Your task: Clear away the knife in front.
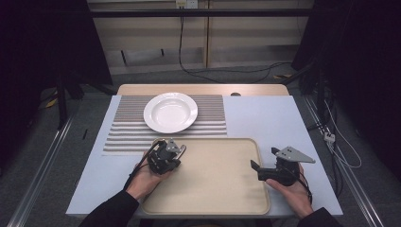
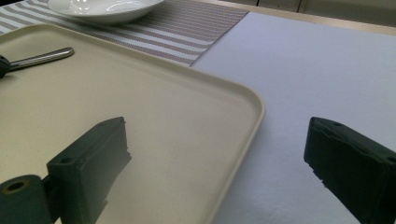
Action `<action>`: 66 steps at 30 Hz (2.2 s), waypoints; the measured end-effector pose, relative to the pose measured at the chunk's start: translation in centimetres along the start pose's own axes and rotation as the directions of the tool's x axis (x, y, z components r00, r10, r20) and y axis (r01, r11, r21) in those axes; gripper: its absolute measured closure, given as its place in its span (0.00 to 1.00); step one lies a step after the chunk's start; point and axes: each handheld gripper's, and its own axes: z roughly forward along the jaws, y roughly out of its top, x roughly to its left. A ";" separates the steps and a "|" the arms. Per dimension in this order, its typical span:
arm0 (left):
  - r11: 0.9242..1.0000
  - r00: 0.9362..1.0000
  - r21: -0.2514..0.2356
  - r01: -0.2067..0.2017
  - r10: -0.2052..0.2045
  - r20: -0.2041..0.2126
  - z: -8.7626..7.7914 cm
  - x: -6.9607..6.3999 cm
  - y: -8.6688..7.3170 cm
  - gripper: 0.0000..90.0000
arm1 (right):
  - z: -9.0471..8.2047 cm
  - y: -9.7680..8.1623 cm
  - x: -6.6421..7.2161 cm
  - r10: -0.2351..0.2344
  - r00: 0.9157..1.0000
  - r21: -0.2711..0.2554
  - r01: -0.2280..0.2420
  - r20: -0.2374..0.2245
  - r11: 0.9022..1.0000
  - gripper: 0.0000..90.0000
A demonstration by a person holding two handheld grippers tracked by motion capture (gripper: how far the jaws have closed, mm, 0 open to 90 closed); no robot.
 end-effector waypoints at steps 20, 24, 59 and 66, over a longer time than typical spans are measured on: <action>0.998 0.998 0.009 0.055 -0.055 -0.031 -0.9 1.1 -1.2 1.00 | 0.0 0.0 -0.1 0.001 1.000 0.004 -0.001 0.008 1.000 0.07; 0.997 0.997 -0.005 0.075 -0.075 -0.032 -1.3 1.6 -2.0 1.00 | 0.1 0.0 -0.1 0.003 1.000 0.004 -0.003 0.008 1.000 0.07; 0.989 0.985 -0.012 0.147 -0.148 -0.085 -2.3 2.2 -3.4 1.00 | 0.1 0.0 0.0 0.000 1.000 0.005 0.000 0.007 1.000 0.07; 0.990 0.986 -0.034 0.136 -0.138 -0.090 -2.4 2.3 -3.8 1.00 | 0.1 0.0 0.0 -0.001 1.000 0.003 0.001 0.007 1.000 0.07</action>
